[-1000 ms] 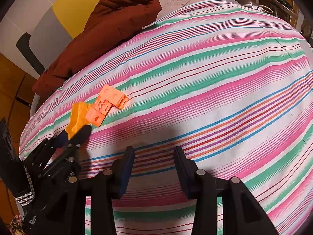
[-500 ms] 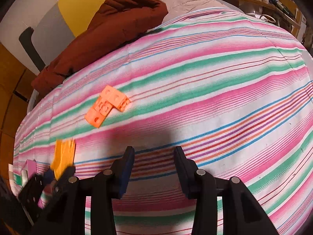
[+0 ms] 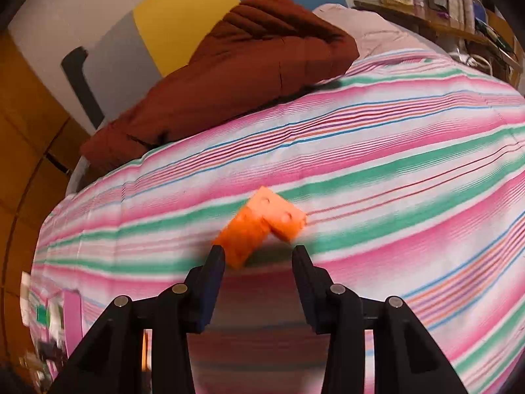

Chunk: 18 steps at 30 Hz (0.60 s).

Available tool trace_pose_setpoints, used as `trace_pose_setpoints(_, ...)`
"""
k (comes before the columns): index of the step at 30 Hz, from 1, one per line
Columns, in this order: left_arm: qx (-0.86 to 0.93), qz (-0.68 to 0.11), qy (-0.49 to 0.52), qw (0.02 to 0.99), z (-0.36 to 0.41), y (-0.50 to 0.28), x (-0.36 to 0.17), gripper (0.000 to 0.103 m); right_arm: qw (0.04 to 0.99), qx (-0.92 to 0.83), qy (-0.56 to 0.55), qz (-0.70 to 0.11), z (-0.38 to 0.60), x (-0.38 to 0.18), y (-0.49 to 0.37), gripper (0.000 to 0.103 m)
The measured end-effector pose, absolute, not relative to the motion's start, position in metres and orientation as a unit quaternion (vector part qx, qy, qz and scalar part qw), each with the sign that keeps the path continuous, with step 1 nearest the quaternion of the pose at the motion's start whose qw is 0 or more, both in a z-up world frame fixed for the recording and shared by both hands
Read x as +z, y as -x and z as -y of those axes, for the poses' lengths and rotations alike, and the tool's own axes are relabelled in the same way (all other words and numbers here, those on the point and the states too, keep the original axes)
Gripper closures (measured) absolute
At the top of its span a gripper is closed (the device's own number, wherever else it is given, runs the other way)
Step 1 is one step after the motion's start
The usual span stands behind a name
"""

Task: Organize rigid objects
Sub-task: 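Grasp the orange chute piece with left tool while right reaches for orange blocks, then grasp the orange cube blocks with right tool while left holds chute piece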

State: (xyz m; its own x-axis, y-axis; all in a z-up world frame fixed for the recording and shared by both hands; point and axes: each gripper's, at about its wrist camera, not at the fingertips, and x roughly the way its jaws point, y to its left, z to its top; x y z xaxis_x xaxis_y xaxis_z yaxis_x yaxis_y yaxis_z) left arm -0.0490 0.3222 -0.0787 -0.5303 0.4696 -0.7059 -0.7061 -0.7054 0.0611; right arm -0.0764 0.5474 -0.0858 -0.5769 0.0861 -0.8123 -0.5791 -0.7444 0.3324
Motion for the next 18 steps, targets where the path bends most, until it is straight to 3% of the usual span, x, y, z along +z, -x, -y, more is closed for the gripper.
trace_pose_setpoints(2,0.858,-0.176,0.34,0.341,-0.323,0.048,-0.08,0.076,0.203,0.832,0.411,-0.312,-0.551,-0.091,0.086,0.048)
trace_pose_setpoints(5,0.859,-0.174,0.34,0.341,-0.322,0.048,-0.081,0.076,0.21,0.838,0.409,-0.294,-0.548,-0.09,0.091,0.048)
trace_pose_setpoints(10,0.859,-0.171,0.341,0.342,-0.321,0.048,-0.082,0.076,0.212,0.855,0.411,-0.235,-0.543,-0.093,0.094,0.055)
trace_pose_setpoints(18,0.858,-0.163,0.344,0.346,-0.319,0.05,-0.082,0.076,0.193,0.835,0.441,-0.268,-0.543,-0.089,0.075,0.058)
